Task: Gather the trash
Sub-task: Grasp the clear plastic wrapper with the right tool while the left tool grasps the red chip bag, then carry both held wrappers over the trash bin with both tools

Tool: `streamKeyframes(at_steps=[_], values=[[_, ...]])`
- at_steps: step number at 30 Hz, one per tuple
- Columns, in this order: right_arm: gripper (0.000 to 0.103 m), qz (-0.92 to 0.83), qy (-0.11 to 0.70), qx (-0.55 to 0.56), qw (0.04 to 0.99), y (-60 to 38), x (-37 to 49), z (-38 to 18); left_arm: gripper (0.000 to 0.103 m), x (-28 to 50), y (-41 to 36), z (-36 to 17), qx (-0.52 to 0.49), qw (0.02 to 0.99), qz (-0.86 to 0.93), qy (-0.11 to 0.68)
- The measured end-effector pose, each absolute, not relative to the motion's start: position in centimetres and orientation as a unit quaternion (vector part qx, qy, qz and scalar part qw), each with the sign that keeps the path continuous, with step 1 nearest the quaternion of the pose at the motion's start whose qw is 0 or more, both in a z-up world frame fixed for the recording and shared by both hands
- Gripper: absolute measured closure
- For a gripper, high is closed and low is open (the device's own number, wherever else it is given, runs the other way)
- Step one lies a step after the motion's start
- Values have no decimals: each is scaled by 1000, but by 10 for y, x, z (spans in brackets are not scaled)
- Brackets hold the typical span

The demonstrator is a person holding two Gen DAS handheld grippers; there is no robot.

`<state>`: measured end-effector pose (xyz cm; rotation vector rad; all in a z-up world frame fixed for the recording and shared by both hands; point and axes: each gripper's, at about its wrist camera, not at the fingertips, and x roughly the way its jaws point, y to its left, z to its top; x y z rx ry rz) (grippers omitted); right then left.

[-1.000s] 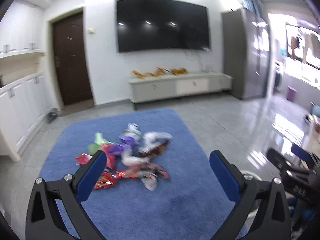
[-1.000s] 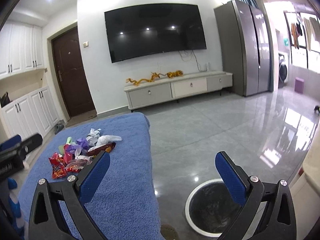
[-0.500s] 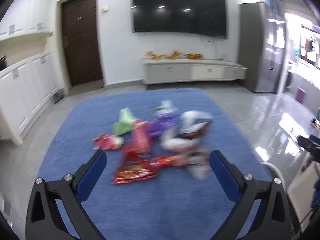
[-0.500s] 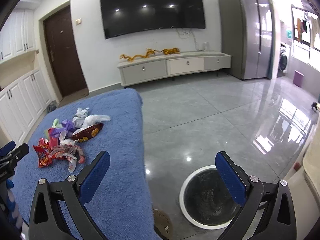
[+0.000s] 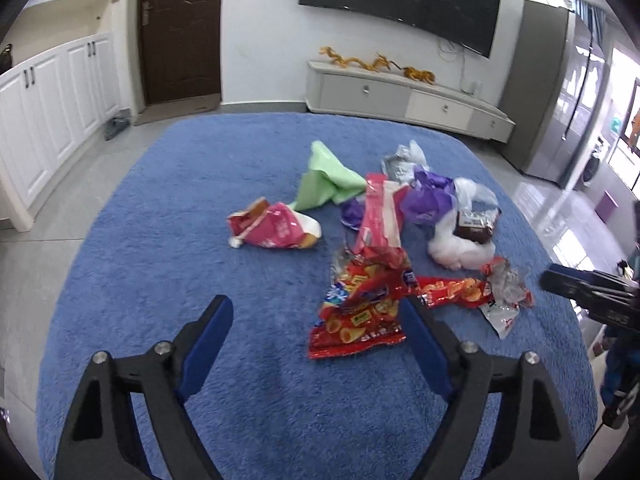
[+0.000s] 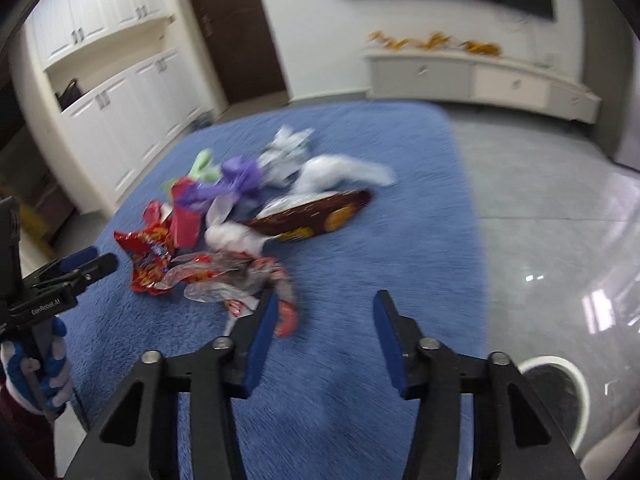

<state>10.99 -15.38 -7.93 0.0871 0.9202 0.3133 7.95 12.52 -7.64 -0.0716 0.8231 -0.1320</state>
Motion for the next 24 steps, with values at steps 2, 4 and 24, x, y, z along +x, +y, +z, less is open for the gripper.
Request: streamKeyframes(at_steps=[2, 4, 24], values=[[75, 166, 454, 40, 874, -144, 120, -88, 22, 86, 127, -79, -41, 911, -75, 403], [76, 186, 459, 41, 868, -135, 129, -94, 24, 93, 126, -82, -46, 909, -83, 406], [89, 213, 443, 30, 870, -125, 118, -94, 90, 69, 125, -83, -58, 899, -116, 418]])
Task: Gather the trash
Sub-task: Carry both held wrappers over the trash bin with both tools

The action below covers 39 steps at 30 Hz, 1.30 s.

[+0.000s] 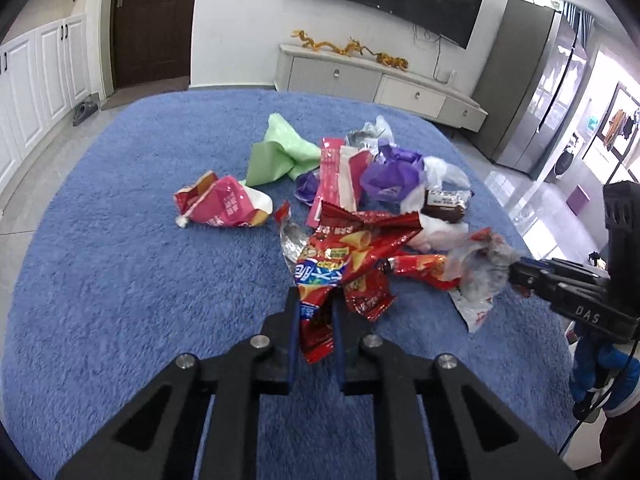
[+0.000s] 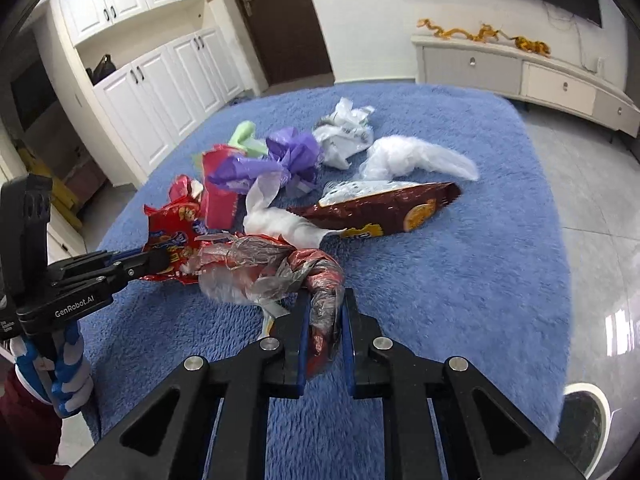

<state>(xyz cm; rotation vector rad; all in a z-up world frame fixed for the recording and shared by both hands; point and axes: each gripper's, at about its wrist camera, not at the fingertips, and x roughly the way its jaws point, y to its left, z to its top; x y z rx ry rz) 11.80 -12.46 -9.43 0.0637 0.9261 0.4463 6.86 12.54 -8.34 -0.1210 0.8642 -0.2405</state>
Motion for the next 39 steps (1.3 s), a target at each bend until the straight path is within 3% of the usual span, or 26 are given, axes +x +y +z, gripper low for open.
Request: streamKeyframes(at_steps=[10, 16, 23, 31, 39], values=[[89, 152, 406, 90, 897, -187, 72, -71, 91, 34, 115, -40, -61, 917, -121, 376], [89, 72, 393, 139, 906, -259, 38, -73, 91, 31, 66, -5, -43, 920, -174, 349], [89, -47, 391, 190, 899, -355, -1, -97, 91, 40, -60, 6, 31, 893, -280, 351], [89, -140, 416, 237, 867, -432, -29, -146, 91, 51, -216, -25, 122, 837, -366, 388], [87, -163, 440, 272, 840, -472, -27, -189, 90, 61, -305, -59, 150, 800, -397, 424]])
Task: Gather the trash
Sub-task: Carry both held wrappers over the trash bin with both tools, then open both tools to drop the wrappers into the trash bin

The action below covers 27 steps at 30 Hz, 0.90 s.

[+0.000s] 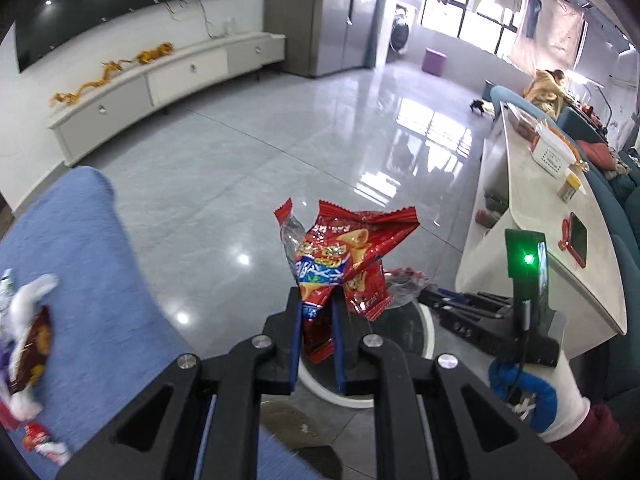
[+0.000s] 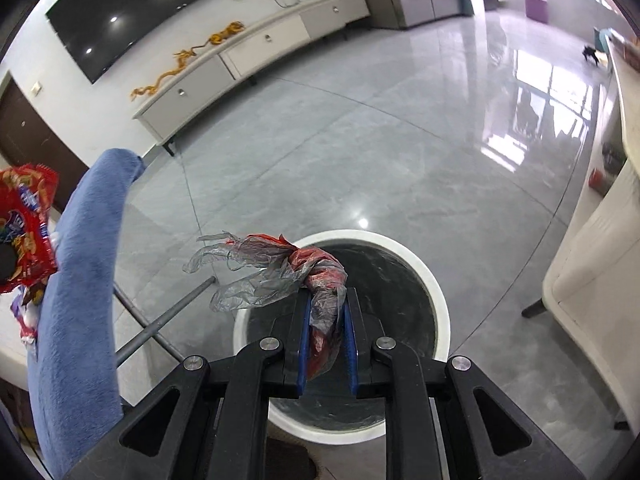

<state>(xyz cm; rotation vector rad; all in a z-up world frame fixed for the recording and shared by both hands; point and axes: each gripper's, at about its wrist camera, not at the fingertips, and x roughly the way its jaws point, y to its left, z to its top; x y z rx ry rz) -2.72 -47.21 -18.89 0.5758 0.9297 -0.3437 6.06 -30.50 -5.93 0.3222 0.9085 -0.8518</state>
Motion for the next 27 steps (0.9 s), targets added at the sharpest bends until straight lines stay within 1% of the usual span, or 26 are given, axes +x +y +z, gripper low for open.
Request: streamKeyframes(at_steps=[1, 2, 3, 4, 5, 6, 7, 8, 9, 11, 18, 27], values=[[87, -163, 441, 276, 838, -475, -27, -193, 90, 63, -314, -65, 146, 792, -404, 433], [85, -164, 443, 279, 836, -477, -26, -196, 89, 62, -320, -68, 141, 784, -412, 441], [82, -164, 445, 281, 834, -481, -26, -199, 87, 64, -326, -73, 136, 776, -420, 451], [72, -167, 448, 283, 832, -484, -27, -203, 84, 65, -332, -77, 131, 770, -424, 459], [65, -170, 450, 286, 829, -487, -28, -207, 77, 67, -337, -82, 124, 762, -429, 470], [63, -171, 450, 288, 828, -490, -29, -210, 67, 68, -341, -86, 118, 756, -431, 478], [62, -173, 451, 290, 826, -492, -30, -213, 62, 69, -343, -88, 115, 754, -433, 481], [61, -176, 453, 292, 824, -494, -32, -214, 53, 70, -346, -91, 110, 750, -434, 487], [60, -178, 454, 294, 822, -495, -33, -216, 50, 70, -349, -93, 107, 748, -436, 490], [58, -186, 457, 298, 817, -499, -38, -220, 50, 68, -353, -95, 103, 744, -439, 494], [58, -204, 459, 303, 810, -508, -50, -223, 50, 62, -348, -93, 115, 754, -429, 483], [57, -215, 435, 295, 823, -505, -63, -198, 50, 53, -320, -71, 101, 778, -416, 459]])
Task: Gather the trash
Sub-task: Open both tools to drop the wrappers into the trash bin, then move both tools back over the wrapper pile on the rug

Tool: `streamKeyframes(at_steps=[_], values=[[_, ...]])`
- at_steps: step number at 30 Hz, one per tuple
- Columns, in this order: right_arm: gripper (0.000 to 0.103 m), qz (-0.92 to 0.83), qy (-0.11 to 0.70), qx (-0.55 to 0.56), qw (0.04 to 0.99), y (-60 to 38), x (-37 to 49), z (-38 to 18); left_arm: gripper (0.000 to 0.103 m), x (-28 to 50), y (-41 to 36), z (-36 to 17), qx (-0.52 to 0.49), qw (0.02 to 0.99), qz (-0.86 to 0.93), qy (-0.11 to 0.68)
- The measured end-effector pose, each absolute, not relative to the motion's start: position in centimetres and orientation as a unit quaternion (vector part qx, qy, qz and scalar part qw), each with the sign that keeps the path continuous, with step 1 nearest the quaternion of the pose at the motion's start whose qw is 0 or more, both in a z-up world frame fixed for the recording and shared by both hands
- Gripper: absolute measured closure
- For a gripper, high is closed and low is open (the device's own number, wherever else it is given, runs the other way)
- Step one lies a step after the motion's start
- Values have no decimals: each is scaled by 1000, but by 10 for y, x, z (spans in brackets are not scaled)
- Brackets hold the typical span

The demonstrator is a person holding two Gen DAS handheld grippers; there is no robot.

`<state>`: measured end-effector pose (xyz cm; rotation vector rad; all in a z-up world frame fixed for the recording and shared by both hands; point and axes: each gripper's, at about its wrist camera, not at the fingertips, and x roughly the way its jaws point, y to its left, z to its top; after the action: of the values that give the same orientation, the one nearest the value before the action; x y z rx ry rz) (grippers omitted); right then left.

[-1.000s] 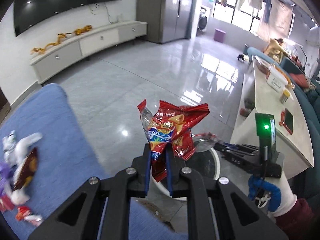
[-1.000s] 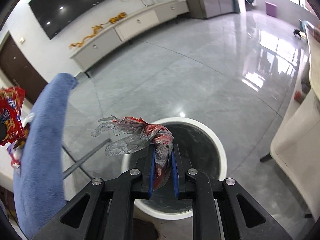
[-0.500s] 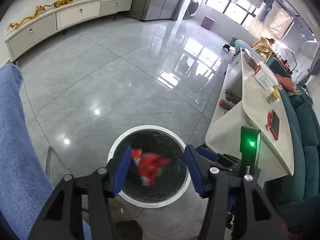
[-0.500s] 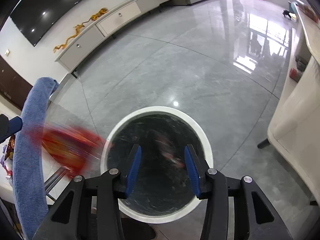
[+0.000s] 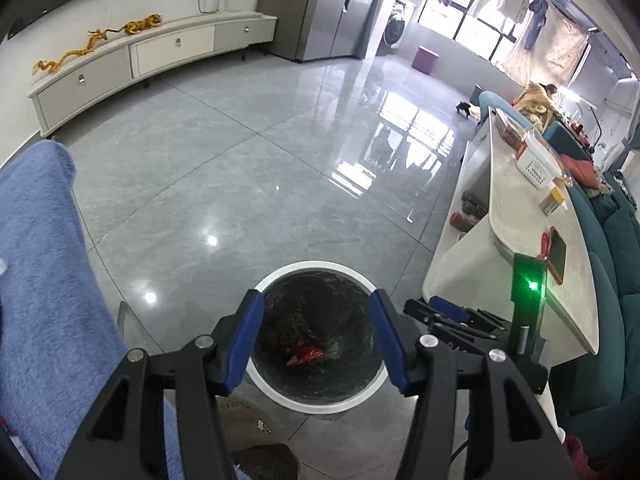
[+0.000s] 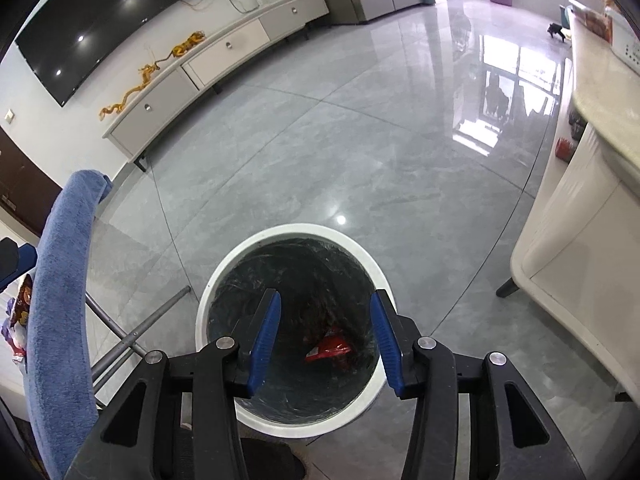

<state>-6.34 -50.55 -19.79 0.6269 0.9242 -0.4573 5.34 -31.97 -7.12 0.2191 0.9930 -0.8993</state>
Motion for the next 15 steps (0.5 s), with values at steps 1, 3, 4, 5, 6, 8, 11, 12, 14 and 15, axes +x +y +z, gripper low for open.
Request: streamKeyframes(at_steps=[1, 3, 4, 5, 6, 8, 11, 12, 14, 15], values=[[57, -216, 430, 293, 826, -504, -65, -193, 50, 53, -314, -69, 97, 781, -414, 458], [57, -216, 424, 291, 830, -504, -67, -185, 50, 52, -303, -64, 95, 787, -410, 451], [57, -216, 419, 289, 833, -502, -69, -179, 50, 51, -297, -61, 96, 791, -406, 447], [57, -216, 415, 288, 836, -503, -70, -175, 50, 50, -289, -58, 96, 796, -402, 442], [57, -216, 410, 285, 839, -501, -71, -169, 50, 50, -281, -56, 94, 801, -397, 439], [57, -215, 404, 281, 843, -499, -72, -161, 50, 50, -262, -51, 88, 810, -386, 432], [57, -208, 394, 272, 853, -488, -69, -146, 49, 52, -232, -44, 78, 825, -365, 423], [56, -205, 392, 269, 855, -485, -68, -142, 49, 53, -220, -42, 73, 830, -358, 421], [56, -196, 386, 259, 863, -474, -63, -130, 48, 54, -198, -37, 63, 839, -346, 415], [56, -192, 385, 254, 866, -470, -61, -125, 46, 54, -184, -34, 56, 845, -337, 411]])
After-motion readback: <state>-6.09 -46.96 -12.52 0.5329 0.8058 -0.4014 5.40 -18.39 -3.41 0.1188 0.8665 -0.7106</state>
